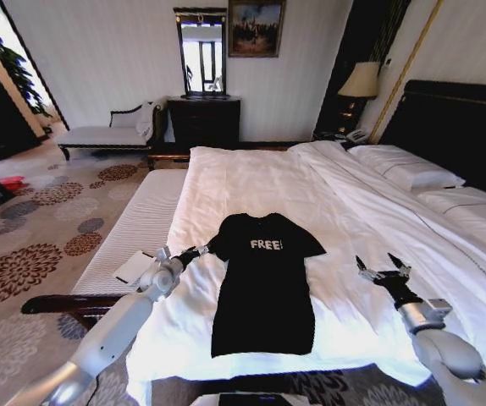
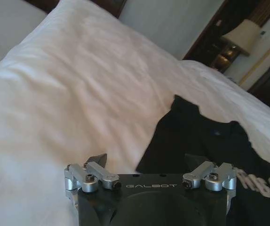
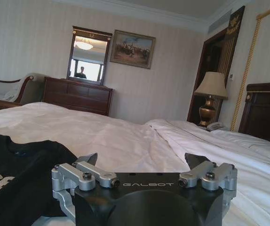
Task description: Fold the clothes on the bed.
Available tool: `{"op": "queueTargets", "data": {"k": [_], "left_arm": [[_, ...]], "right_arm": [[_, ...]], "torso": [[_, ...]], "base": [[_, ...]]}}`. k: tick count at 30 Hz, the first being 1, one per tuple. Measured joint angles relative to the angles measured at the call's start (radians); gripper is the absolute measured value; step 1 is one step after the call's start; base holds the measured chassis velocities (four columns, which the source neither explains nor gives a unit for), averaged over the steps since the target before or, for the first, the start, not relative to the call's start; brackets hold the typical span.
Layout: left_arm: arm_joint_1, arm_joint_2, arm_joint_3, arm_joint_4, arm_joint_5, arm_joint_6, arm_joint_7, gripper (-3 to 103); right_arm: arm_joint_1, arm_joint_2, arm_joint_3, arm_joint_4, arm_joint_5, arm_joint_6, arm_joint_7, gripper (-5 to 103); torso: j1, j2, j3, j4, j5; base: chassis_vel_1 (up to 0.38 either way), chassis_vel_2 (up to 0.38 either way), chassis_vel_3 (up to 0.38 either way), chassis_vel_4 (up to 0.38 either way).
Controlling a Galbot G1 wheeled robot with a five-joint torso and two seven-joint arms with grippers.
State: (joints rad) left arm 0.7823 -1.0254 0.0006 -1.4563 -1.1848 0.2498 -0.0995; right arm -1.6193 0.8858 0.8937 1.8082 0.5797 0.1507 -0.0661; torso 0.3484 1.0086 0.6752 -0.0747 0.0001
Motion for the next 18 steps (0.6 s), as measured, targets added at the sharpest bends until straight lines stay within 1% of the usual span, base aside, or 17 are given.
{"op": "queueTargets", "data": {"k": [6,8,9,13,15,18], "left_arm": [[-0.009,-0.028,0.0,0.045,0.004,0.001,-0.001,91],[-0.009,-0.037,0.002,0.054,0.012,0.001,0.002,82],[-0.009,-0.037,0.002,0.054,0.012,0.001,0.002,82],[-0.009,-0.048,0.002,0.062,0.013,0.001,0.002,60],[-0.009,-0.05,0.002,0.063,0.011,0.001,0.001,60],[-0.011,-0.062,0.002,0.072,0.013,-0.001,-0.002,44]], "right_arm": [[0.007,-0.004,-0.008,-0.005,0.002,-0.001,0.003,100],[0.01,-0.002,-0.015,-0.009,0.002,-0.002,0.003,100],[0.01,-0.002,-0.015,-0.009,0.002,-0.002,0.003,100],[0.016,-0.004,-0.021,-0.019,0.002,-0.002,0.003,100],[0.017,-0.005,-0.021,-0.02,0.002,-0.002,0.003,100],[0.019,-0.011,-0.022,-0.025,0.002,0.0,0.002,100]], "torso": [[0.0,0.0,0.0,-0.0006,-0.0001],[0.0,0.0,0.0,-0.0004,0.0],[0.0,0.0,0.0,-0.0004,0.0],[0.0,0.0,0.0,-0.0004,0.0],[0.0,0.0,0.0,-0.0004,0.0],[0.0,0.0,0.0,-0.0007,0.0]], "base": [[0.0,0.0,0.0,0.0],[0.0,0.0,0.0,0.0],[0.0,0.0,0.0,0.0],[0.0,0.0,0.0,0.0],[0.0,0.0,0.0,0.0],[0.0,0.0,0.0,0.0]]}}
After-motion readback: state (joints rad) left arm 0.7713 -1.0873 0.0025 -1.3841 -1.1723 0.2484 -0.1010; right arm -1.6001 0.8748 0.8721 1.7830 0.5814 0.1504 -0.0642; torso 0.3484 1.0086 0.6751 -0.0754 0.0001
